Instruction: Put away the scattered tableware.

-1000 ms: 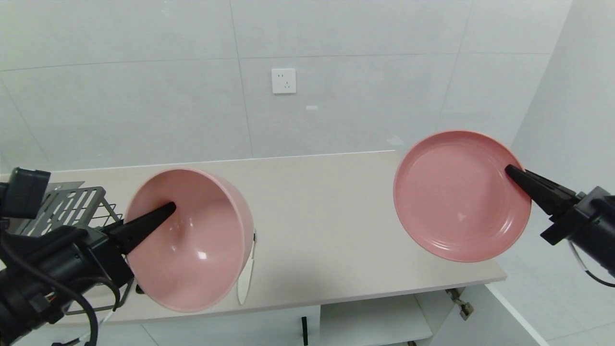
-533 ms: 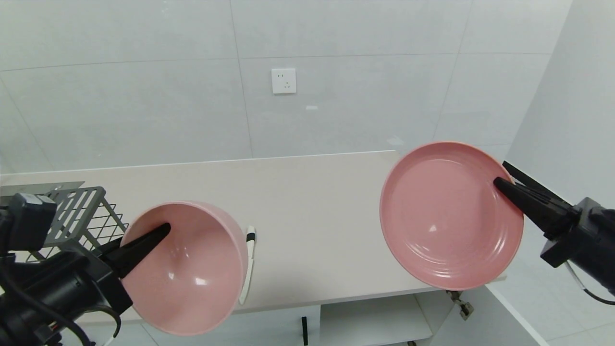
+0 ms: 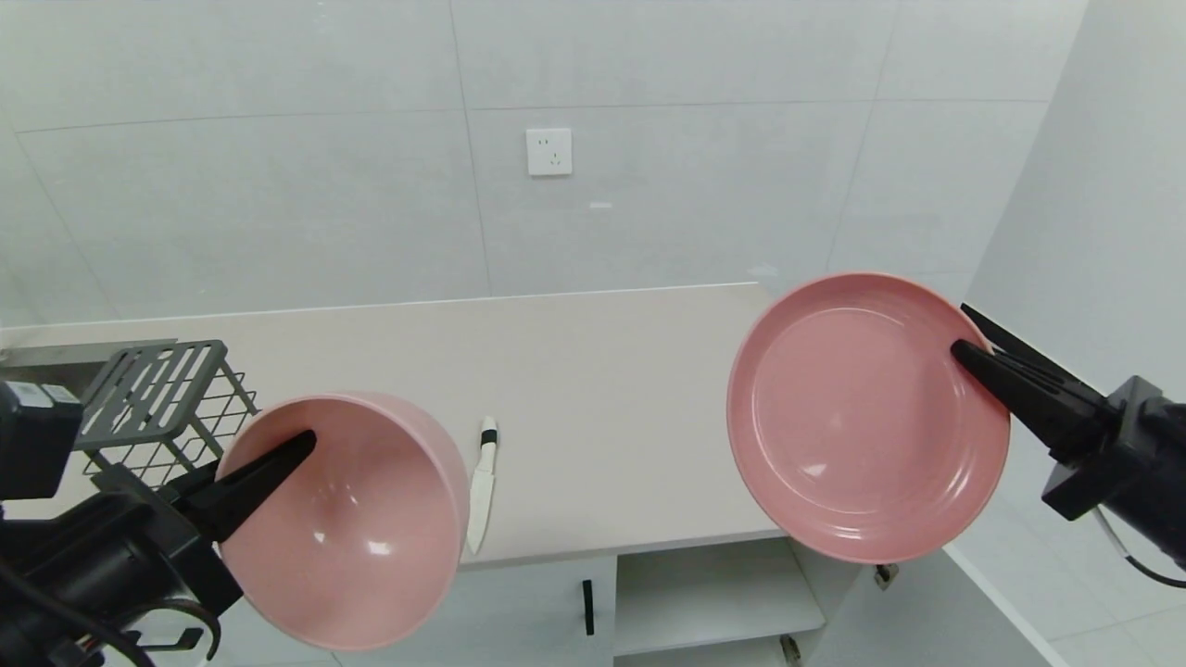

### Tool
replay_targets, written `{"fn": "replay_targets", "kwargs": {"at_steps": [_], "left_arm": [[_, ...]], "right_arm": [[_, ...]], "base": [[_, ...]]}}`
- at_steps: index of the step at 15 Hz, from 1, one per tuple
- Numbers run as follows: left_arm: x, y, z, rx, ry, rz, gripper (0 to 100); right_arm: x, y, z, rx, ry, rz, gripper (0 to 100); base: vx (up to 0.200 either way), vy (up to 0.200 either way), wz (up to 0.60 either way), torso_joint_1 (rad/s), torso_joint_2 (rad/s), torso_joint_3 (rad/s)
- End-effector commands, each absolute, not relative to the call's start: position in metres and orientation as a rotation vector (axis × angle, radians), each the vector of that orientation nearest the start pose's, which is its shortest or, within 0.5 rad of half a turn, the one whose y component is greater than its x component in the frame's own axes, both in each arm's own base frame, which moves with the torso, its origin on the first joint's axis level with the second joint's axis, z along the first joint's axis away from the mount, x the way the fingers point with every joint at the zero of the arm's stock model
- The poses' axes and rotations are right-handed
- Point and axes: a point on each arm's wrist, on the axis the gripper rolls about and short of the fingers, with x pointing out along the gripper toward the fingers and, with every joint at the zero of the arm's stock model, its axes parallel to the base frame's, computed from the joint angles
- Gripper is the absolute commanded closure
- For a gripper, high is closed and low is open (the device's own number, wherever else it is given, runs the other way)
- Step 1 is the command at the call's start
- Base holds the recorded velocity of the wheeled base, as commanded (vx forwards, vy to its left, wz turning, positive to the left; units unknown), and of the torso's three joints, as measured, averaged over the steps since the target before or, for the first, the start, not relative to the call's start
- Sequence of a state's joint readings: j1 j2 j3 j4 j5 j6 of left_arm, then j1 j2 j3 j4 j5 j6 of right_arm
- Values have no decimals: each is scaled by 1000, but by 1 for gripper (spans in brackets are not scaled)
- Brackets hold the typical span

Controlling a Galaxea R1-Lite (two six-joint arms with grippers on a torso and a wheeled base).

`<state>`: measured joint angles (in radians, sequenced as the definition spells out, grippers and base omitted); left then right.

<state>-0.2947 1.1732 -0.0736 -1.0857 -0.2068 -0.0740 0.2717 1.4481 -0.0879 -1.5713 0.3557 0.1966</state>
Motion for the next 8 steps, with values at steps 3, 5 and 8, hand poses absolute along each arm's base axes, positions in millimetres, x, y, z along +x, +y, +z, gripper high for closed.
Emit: {"fn": "replay_targets", "kwargs": {"at_steps": [3,5,8], "left_arm": [[127,-43,152,-74,45,-497,100],[127,-41,154,-75,36,-485,100],[126,-37,155,-71,20,-460,100]], "right_arm": [[166,55,162,156,-147,641,100],[168,53,165,153,-165,633,100],[167,54,165,149,-167,637,100]], "base": [[-200,0,0,-4,1,7],[-200,0,0,-2,5,5],[-67,0,0,1,2,-1]]}}
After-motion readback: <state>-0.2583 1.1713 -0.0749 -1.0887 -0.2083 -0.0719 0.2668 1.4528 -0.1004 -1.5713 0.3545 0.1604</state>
